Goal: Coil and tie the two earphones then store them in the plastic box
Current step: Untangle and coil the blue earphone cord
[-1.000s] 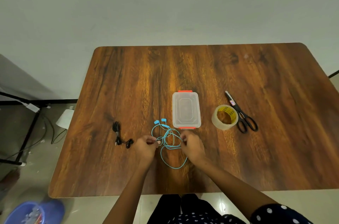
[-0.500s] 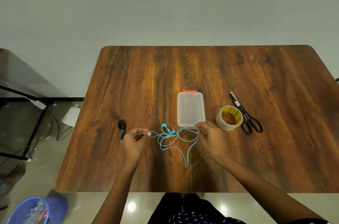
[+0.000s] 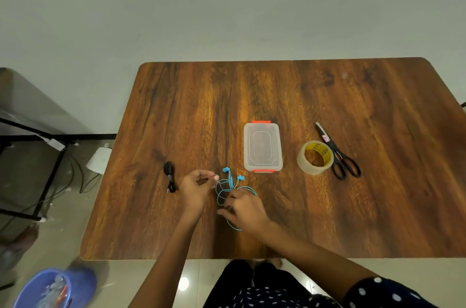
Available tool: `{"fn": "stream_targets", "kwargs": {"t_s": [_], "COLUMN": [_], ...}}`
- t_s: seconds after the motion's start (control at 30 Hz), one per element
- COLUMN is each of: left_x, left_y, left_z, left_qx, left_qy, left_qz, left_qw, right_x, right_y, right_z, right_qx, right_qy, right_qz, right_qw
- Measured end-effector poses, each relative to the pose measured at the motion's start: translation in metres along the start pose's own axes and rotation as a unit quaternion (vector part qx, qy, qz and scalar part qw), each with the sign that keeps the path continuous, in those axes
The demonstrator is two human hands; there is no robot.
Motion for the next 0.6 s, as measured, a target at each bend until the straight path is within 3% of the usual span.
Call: {"fn": "stream_targets", "kwargs": {"t_s": [0.17, 0.3, 0.47, 0.6], "left_x": [0.001, 0.001, -0.002, -0.006], "left_y": [0.004, 0.002, 0.002, 0.012], "left_z": [-0.002, 0.000, 0.010, 0.013], "left_qx": [-0.003, 0.012, -0.015, -0.105], "left_qy": [0.002, 0.011, 0.004, -0.101], "left_qz": [0.010, 0.014, 0.007, -0.032], "left_qw": [1.000, 1.000, 1.000, 0.989], "right_x": [-0.020, -0.035, -0.037, -0.027], "right_y": [-0.006, -0.012, -0.008, 0.005], "right_z": [-0.016, -0.008, 0.012, 0.046], "right_qx": [0.073, 0.079, 0.002, -0.110], "right_qy": [-0.024, 0.001, 0.018, 0.029], "right_qz": [-0.097, -0.121, -0.128, -0.126], "right_qw": [0.992, 0.990, 0.992, 0.985]}}
Point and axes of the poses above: each hand's wrist, its own x-axis away from the middle knuckle, its own z-axis out of the back of the hand, y = z × x, the point moved 6 cm from there along -x, towards the middle knuckle, and after that the axes turned 13 degrees about -z, right-handed, at the moved point
